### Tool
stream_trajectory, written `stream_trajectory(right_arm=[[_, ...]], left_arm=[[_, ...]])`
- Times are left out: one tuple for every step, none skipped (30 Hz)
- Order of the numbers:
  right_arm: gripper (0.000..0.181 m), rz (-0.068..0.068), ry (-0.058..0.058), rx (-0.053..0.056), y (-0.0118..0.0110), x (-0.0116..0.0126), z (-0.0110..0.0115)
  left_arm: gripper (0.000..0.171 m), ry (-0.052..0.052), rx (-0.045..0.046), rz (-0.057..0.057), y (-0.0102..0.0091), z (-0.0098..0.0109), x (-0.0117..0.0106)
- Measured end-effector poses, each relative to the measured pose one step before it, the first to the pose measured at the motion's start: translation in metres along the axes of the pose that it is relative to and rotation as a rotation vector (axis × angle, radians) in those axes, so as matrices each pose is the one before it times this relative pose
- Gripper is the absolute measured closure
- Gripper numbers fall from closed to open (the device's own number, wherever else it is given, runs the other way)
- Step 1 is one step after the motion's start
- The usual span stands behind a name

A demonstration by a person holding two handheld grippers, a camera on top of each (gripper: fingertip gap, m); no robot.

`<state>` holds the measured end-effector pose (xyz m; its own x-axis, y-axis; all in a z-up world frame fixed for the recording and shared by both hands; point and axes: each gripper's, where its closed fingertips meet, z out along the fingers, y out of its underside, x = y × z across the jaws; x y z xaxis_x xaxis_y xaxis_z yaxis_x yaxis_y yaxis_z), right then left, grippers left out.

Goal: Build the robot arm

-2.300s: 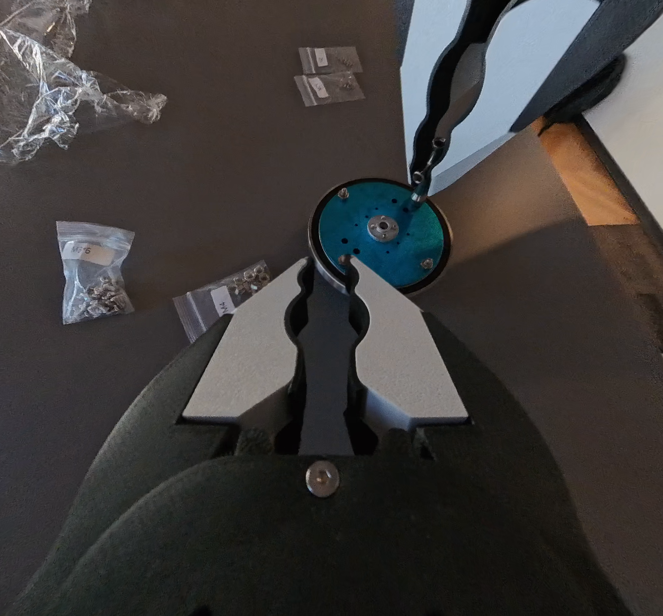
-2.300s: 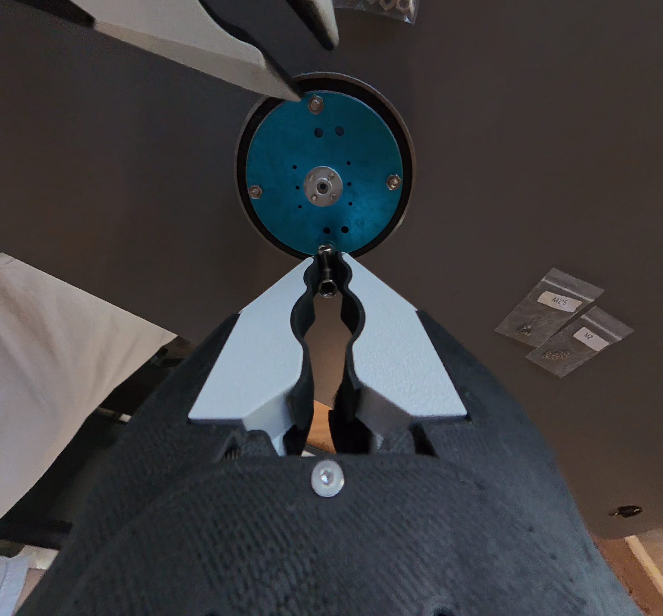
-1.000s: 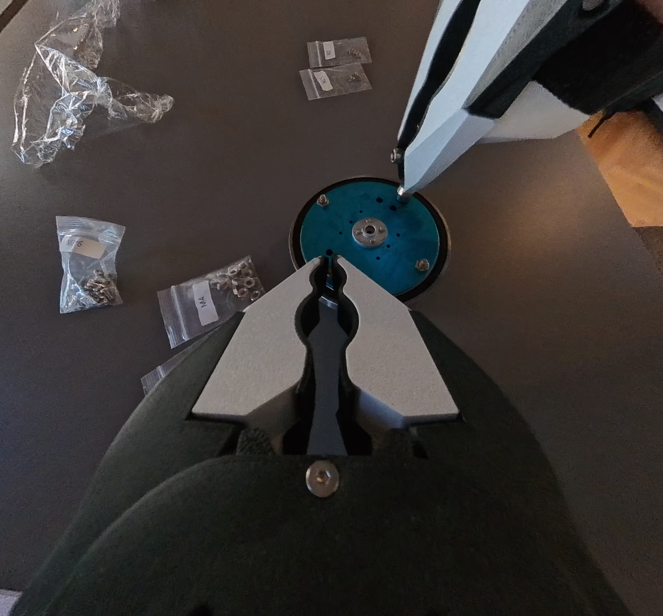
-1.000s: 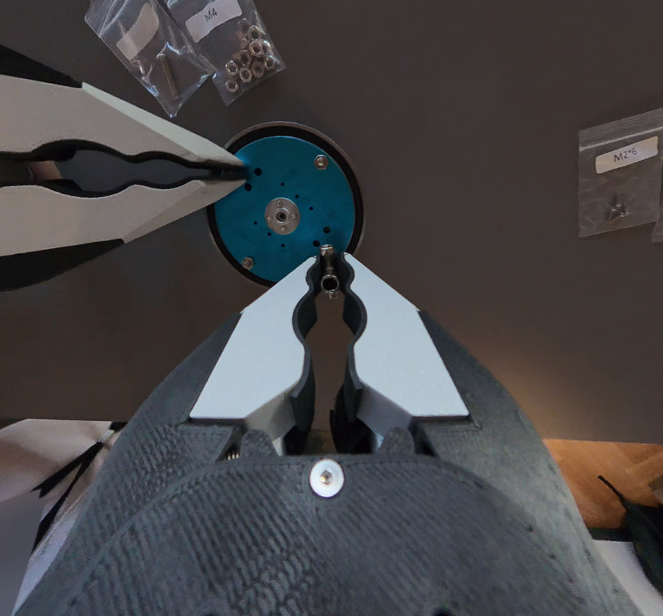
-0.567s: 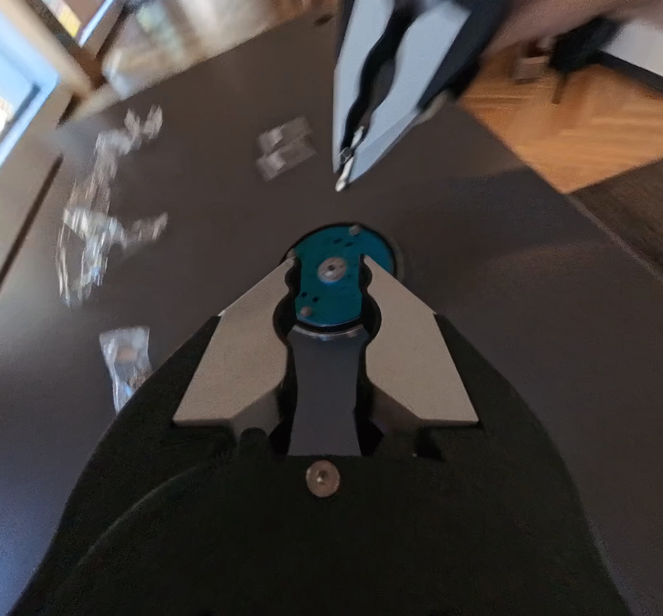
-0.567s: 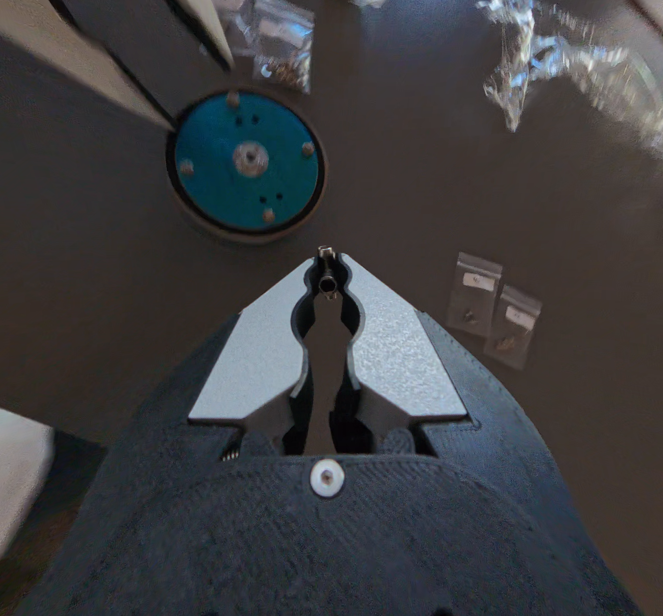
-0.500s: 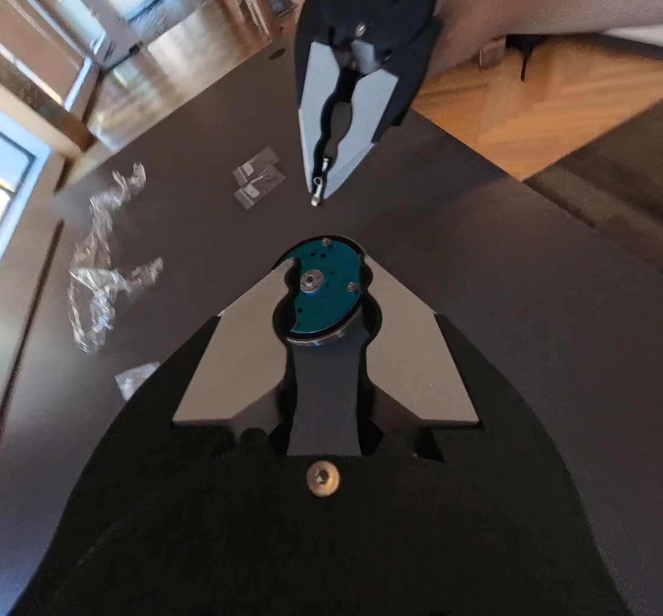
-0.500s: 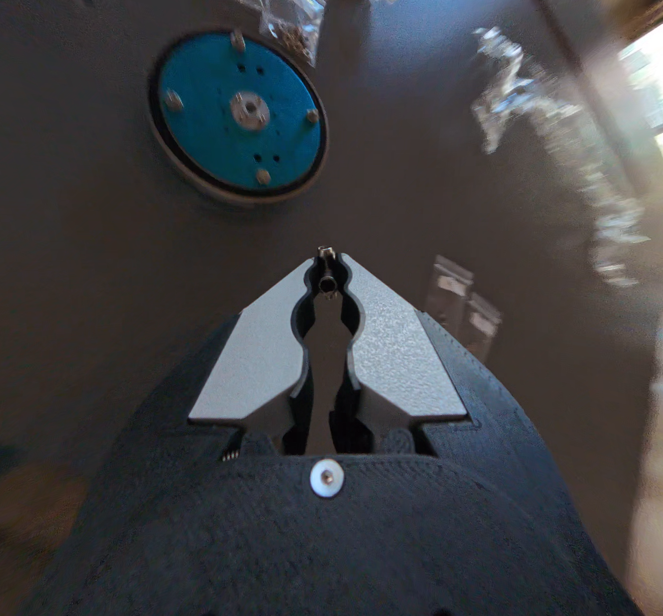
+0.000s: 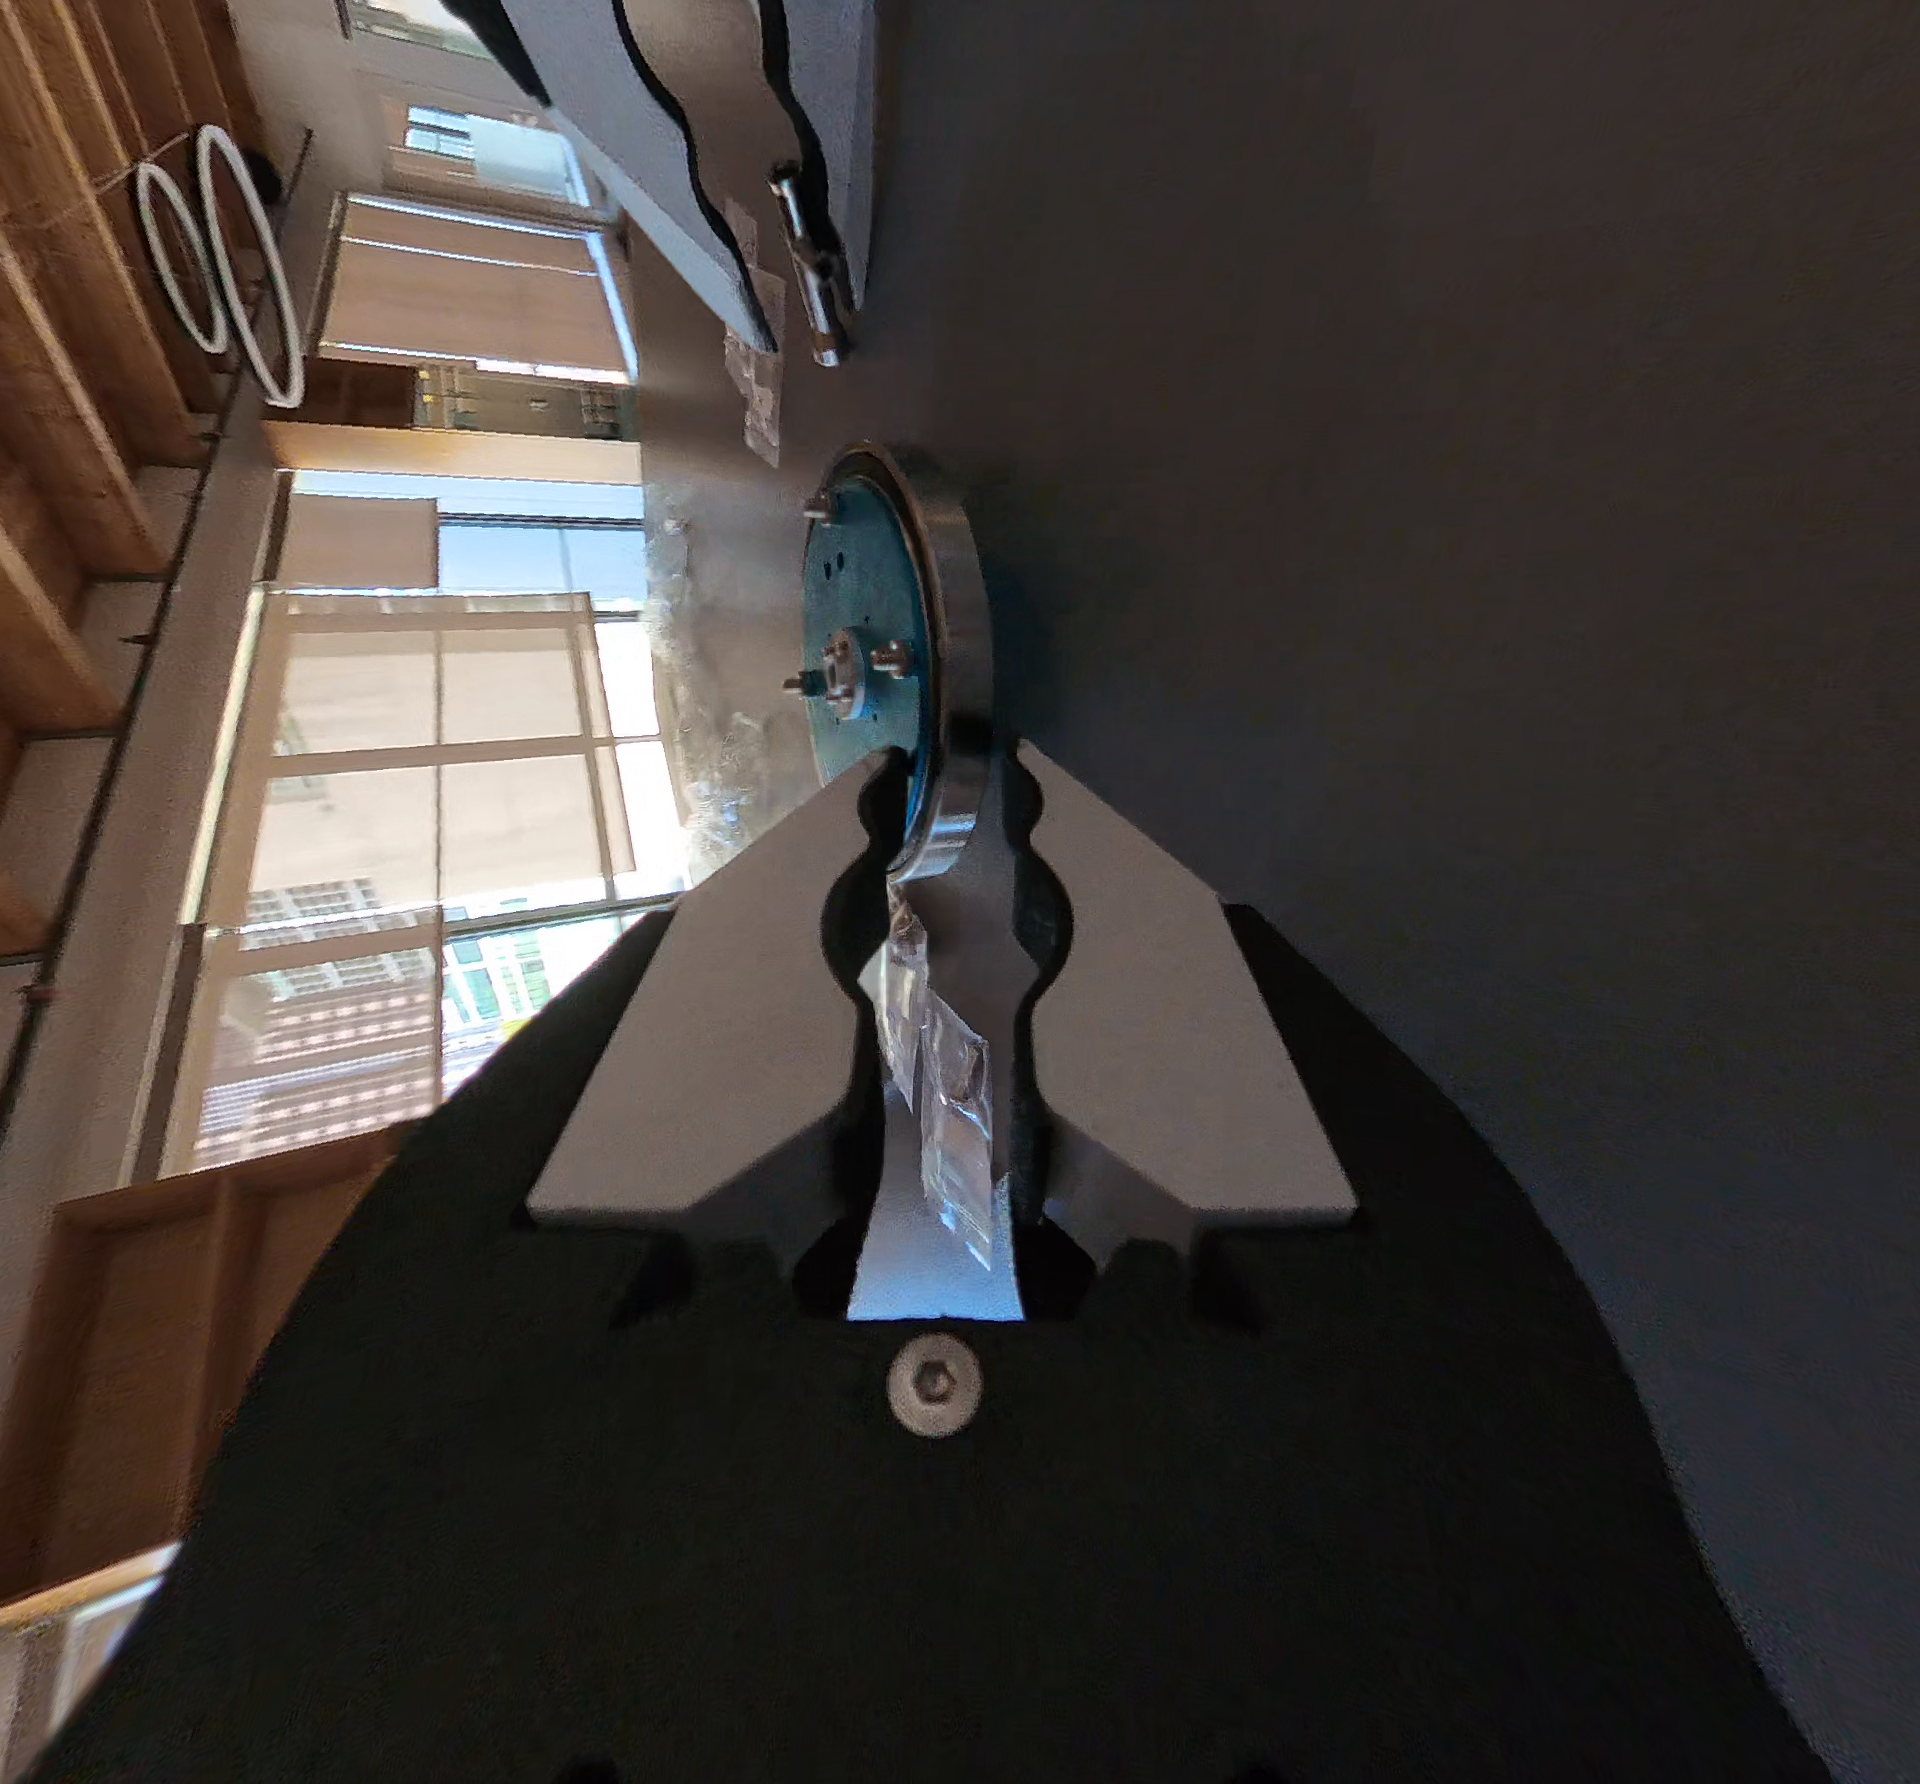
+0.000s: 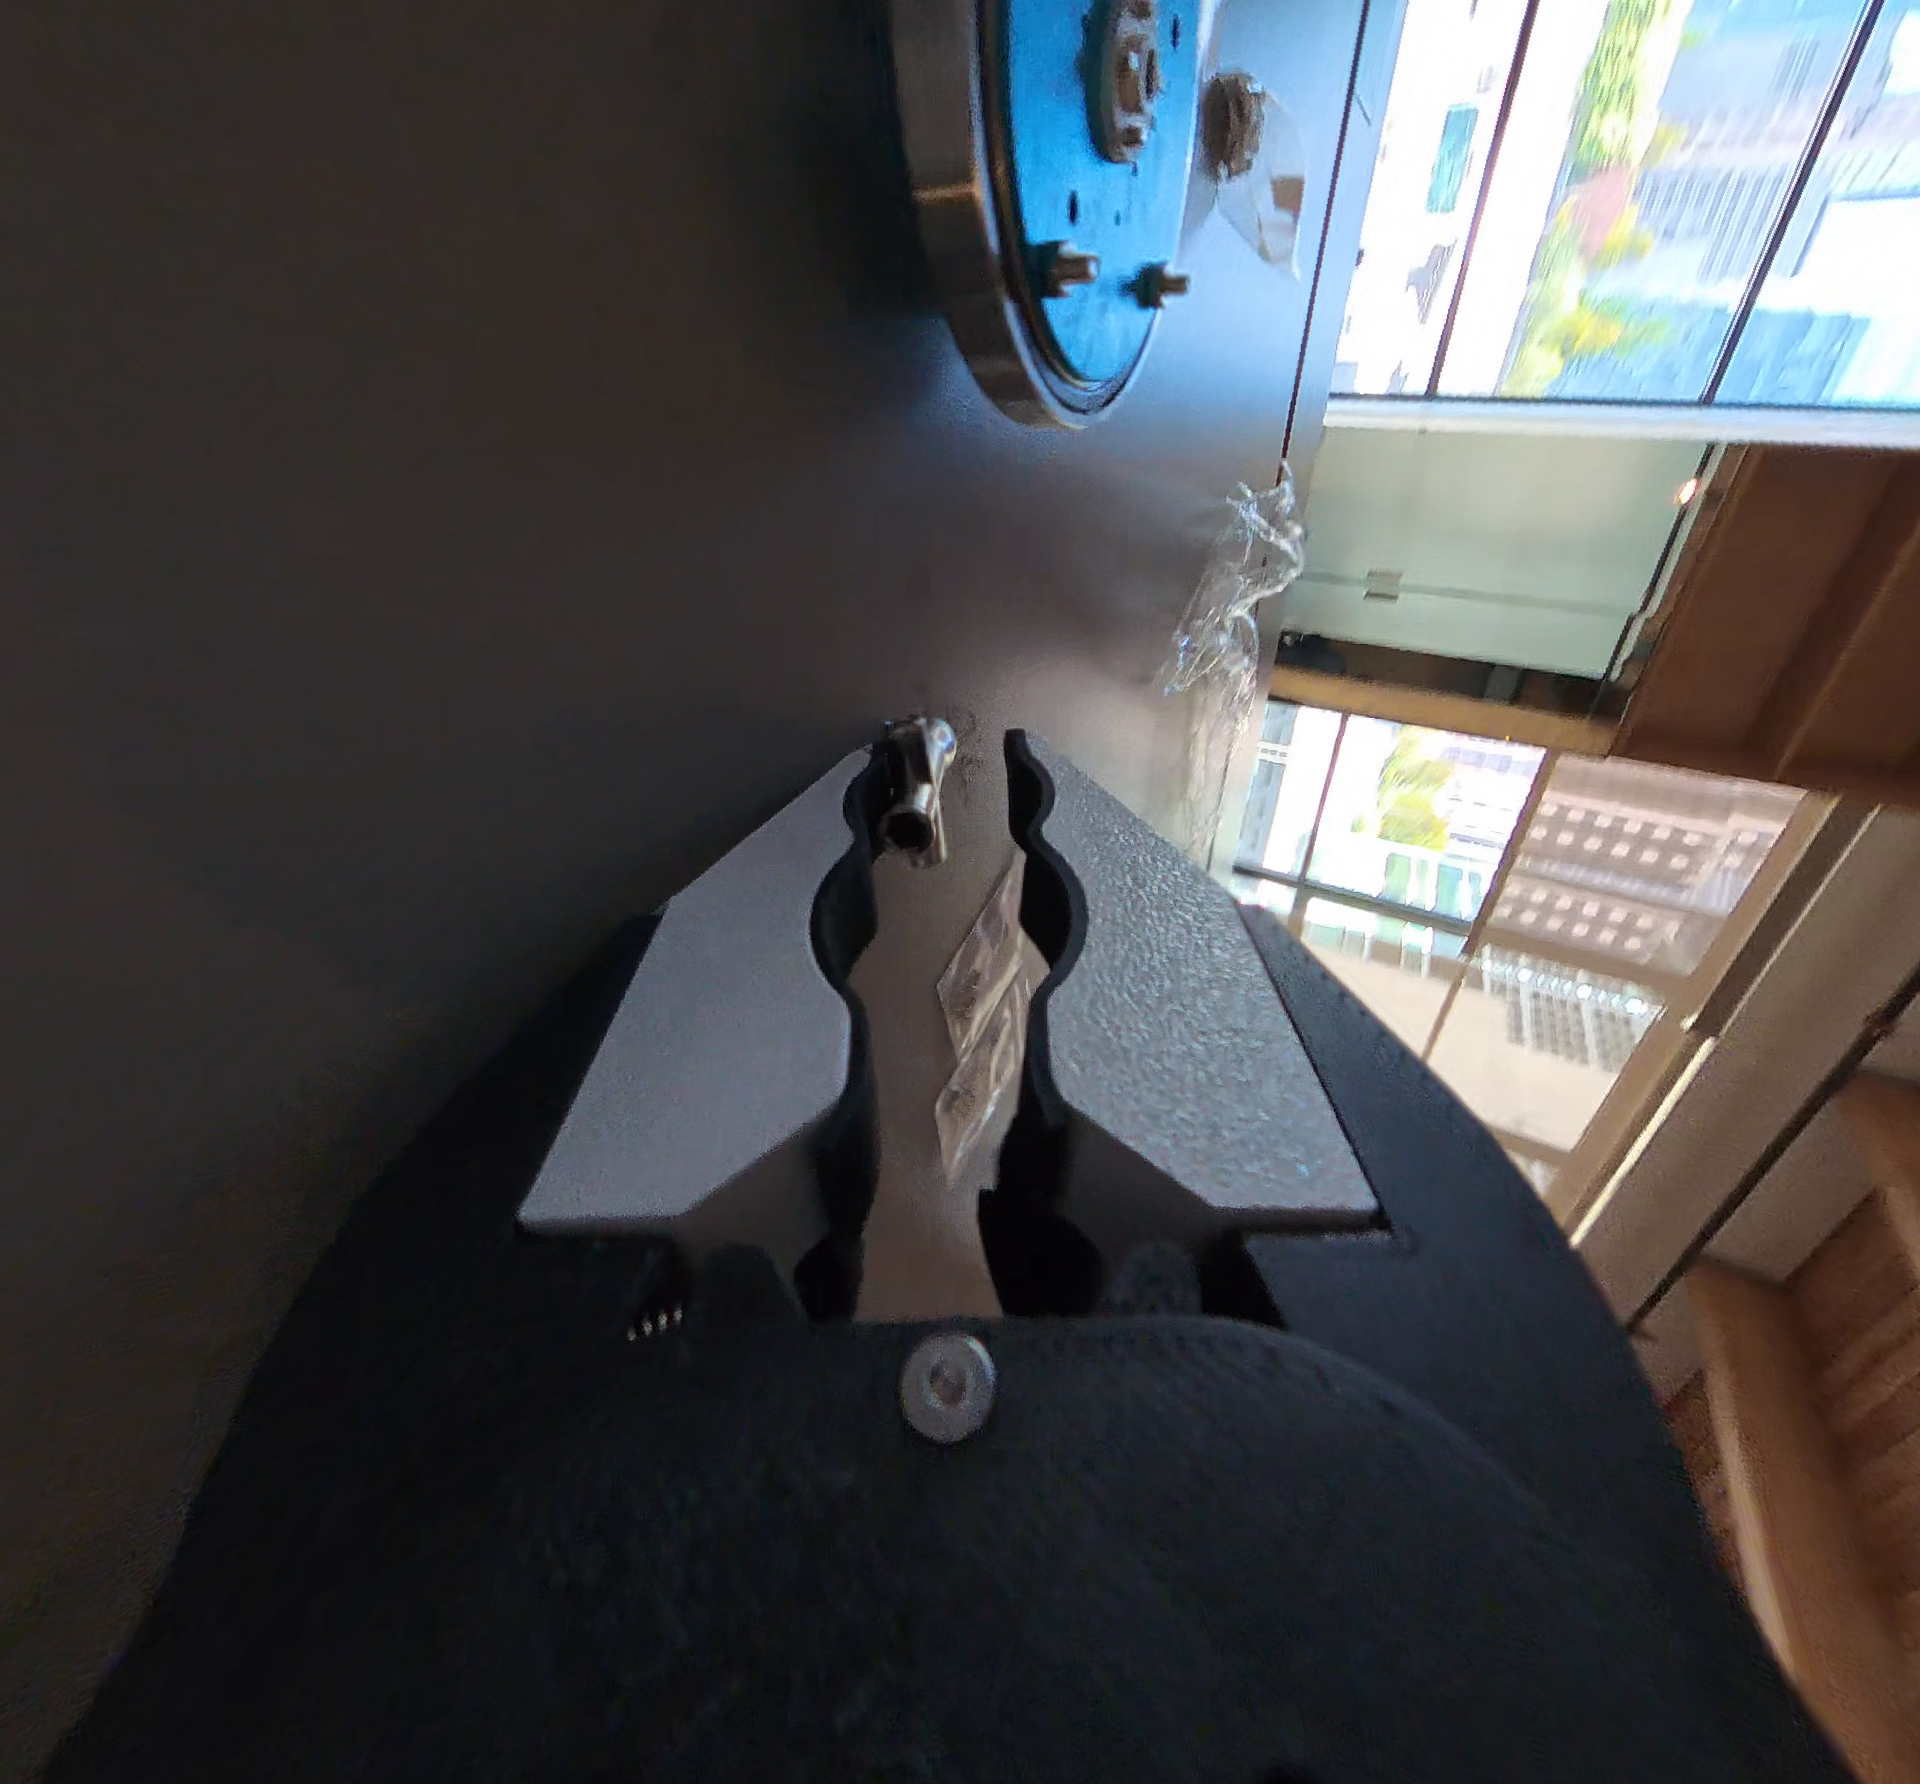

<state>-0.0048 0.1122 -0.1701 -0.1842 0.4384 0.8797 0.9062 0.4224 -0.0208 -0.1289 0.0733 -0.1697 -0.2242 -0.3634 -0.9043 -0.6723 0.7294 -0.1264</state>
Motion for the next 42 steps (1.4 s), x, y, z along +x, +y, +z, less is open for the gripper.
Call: stream_trajectory(right_arm=[[0.158,-0.0184,-0.0055,0.0150,-0.00052,-0.00018,-0.00196],[0.151,0.0055,-0.0058,0.0247,-0.00227,0.00174,-0.00215],[0.144,0.0254,-0.0105,0.0422,-0.00501,0.00226,-0.00206],[0.137,0.0347,-0.0198,0.0561,-0.00746,0.00149,-0.00146],[0.133,0.0307,-0.0264,0.0573,-0.00814,-0.00004,-0.00047],[0.132,0.0131,-0.0276,0.0480,-0.00638,-0.00132,0.00082],[0.134,-0.0007,-0.0203,0.0334,-0.00329,-0.00109,0.00186],[0.137,-0.0003,-0.0189,0.0269,-0.00176,-0.00076,0.00227],[0.138,0.0133,-0.0152,0.0276,-0.00149,0.00058,0.00220],[0.140,0.0198,-0.0268,0.0163,0.00051,-0.00027,0.00166],[0.139,0.0090,-0.0171,-0.0034,0.00357,0.00150,0.00083],[0.138,-0.0089,-0.0014,-0.0245,0.00659,0.00359,0.00030],[0.136,-0.0176,-0.0110,-0.0175,0.00502,0.00182,-0.00050],[0.132,-0.0170,-0.0207,-0.0001,0.00129,0.00068,-0.00158],[0.125,-0.0197,-0.0189,-0.0071,0.00089,0.00115,-0.00212],[0.119,-0.0204,-0.0296,-0.0192,0.00100,-0.00031,-0.00248],[0.117,-0.0131,-0.0524,-0.0236,0.00094,-0.00350,-0.00255],[0.116,0.0102,-0.0726,-0.0152,-0.00012,-0.00574,-0.00263],[0.116,0.0383,-0.0603,0.0031,-0.00167,-0.00264,-0.00256],[0.114,0.0458,-0.0496,0.0109,-0.00102,-0.00079,-0.00180],[0.115,0.0365,-0.0422,-0.0133,0.00277,-0.00014,-0.00139],[0.117,0.0383,-0.0440,-0.0195,0.00243,-0.00084,-0.00249],[0.116,0.0568,-0.0306,0.0125,-0.00339,0.00143,-0.00401],[0.114,0.0671,-0.0261,0.0495,-0.00950,0.00153,-0.00471],[0.114,0.0636,-0.0171,0.0669,-0.01129,0.00113,-0.00317],[0.114,0.0526,0.0056,0.0698,-0.00997,0.00282,0.00046],[0.112,0.0324,0.0191,0.0518,-0.00550,0.00256,0.00453],[0.111,0.0100,0.0506,0.0379,-0.00360,0.00402,0.00679],[0.109,-0.0124,0.0497,0.0486,-0.00562,0.00051,0.00671],[0.110,-0.0282,0.0398,0.0433,-0.00589,-0.00287,0.00652],[0.112,-0.0351,0.0390,0.0230,-0.00411,-0.00324,0.00712],[0.119,-0.0459,0.0342,0.0010,-0.00099,-0.00289,0.00759],[0.127,-0.0416,0.0497,-0.0094,0.00132,0.00170,0.00681],[0.135,-0.0291,0.0454,-0.0065,0.00155,0.00352,0.00601],[0.140,-0.0069,0.0136,0.0026,0.00084,0.00112,0.00542],[0.147,0.0195,-0.0094,0.0067,0.00024,0.00005,0.00502],[0.149,0.0333,-0.0143,0.0171,-0.00132,0.00060,0.00478],[0.153,0.0340,-0.0290,0.0212,-0.00201,-0.00120,0.00439],[0.152,0.0233,-0.0113,0.0054,-0.00080,0.00188,0.00209],[0.153,0.0154,-0.0137,0.0010,-0.00080,0.00220,0.00008],[0.154,0.0275,-0.0292,0.0048,-0.00113,0.00064,-0.00067],[0.154,0.0357,-0.0347,0.0135,-0.00243,0.00022,-0.00162]], left_arm=[[0.157,-0.0249,-0.01108,0.0204,0.00030,0.00042,-0.00090],[0.157,-0.0182,-0.02118,0.0318,0.00109,0.00100,-0.00023],[0.155,-0.0174,-0.04020,0.0435,0.00327,0.00184,-0.00023],[0.151,-0.0202,-0.04192,0.0476,0.00343,0.00219,-0.00013],[0.148,-0.0209,-0.03194,0.0402,0.00211,0.00183,0.00013],[0.154,-0.0341,-0.02396,0.0265,0.00144,0.00080,-0.00220],[0.153,-0.0198,-0.00856,-0.0002,-0.00004,-0.00012,-0.00233],[0.154,0.0030,-0.01261,-0.0136,0.00049,0.00009,0.00043],[0.157,-0.0023,-0.01195,-0.0083,0.00029,0.00019,0.00013],[0.158,-0.0100,-0.00395,0.0029,-0.00073,-0.00028,-0.00092],[0.158,0.0037,-0.00971,0.0069,-0.00038,0.00000,0.00015],[0.158,0.0039,-0.01900,0.0094,0.00048,0.00033,0.00008],[0.159,-0.0038,-0.01362,0.0092,0.00011,0.00001,-0.00066],[0.159,0.0009,-0.00227,0.0032,-0.00053,-0.00038,0.00002],[0.159,0.0003,-0.00192,0.0026,-0.00008,-0.00034,0.00007],[0.159,-0.0008,-0.00235,0.0022,0.00017,-0.00027,-0.00006],[0.159,0.0010,-0.00092,-0.0022,0.00033,-0.00014,-0.00007],[0.159,0.0030,-0.00065,-0.0100,0.00039,-0.00034,-0.00032],[0.159,0.0054,0.00205,-0.0169,0.00044,-0.00078,-0.00063],[0.159,0.0074,0.00409,-0.0202,0.00039,-0.00082,-0.00057],[0.159,0.0089,0.00387,-0.0167,0.00047,-0.00119,-0.00051],[0.159,0.0085,0.00411,-0.0148,0.00052,-0.00166,-0.00055],[0.159,0.0093,0.00513,-0.0191,0.00018,-0.00199,-0.00058],[0.159,0.0106,0.00872,-0.0283,-0.00051,-0.00201,-0.00043],[0.159,0.0107,0.00984,-0.0352,-0.00108,-0.00223,-0.00059],[0.160,0.0095,0.01511,-0.0358,-0.00181,-0.00233,-0.00067],[0.160,0.0118,0.01329,-0.0330,-0.00164,-0.00232,-0.00048],[0.160,0.0115,0.00901,-0.0265,-0.00122,-0.00210,-0.00059],[0.160,0.0133,0.00459,-0.0276,-0.00050,-0.00174,-0.00063],[0.160,0.0130,0.00036,-0.0288,0.00002,-0.00155,-0.00077],[0.160,0.0126,0.00193,-0.0275,0.00005,-0.00130,-0.00071],[0.160,0.0119,0.00573,-0.0264,-0.00034,-0.00123,-0.00078],[0.160,0.0118,0.00330,-0.0257,-0.00015,-0.00081,-0.00075],[0.160,0.0120,-0.00047,-0.0258,0.00050,-0.00052,-0.00103],[0.160,0.0116,-0.00025,-0.0251,0.00055,-0.00015,-0.00116],[0.160,0.0114,-0.00028,-0.0256,0.00054,-0.00006,-0.00128],[0.160,0.0140,-0.00178,-0.0253,0.00032,0.00020,-0.00069],[0.160,0.0085,-0.00123,-0.0218,0.00004,0.00039,-0.00082],[0.160,0.0041,-0.00389,-0.0180,0.00025,0.00037,-0.00104],[0.160,0.0036,-0.00745,-0.0178,0.00099,0.00018,-0.00129],[0.160,0.0082,-0.00117,-0.0280,0.00005,-0.00032,-0.00115],[0.160,0.0120,0.00356,-0.0421,-0.00069,-0.00080,-0.00125]])
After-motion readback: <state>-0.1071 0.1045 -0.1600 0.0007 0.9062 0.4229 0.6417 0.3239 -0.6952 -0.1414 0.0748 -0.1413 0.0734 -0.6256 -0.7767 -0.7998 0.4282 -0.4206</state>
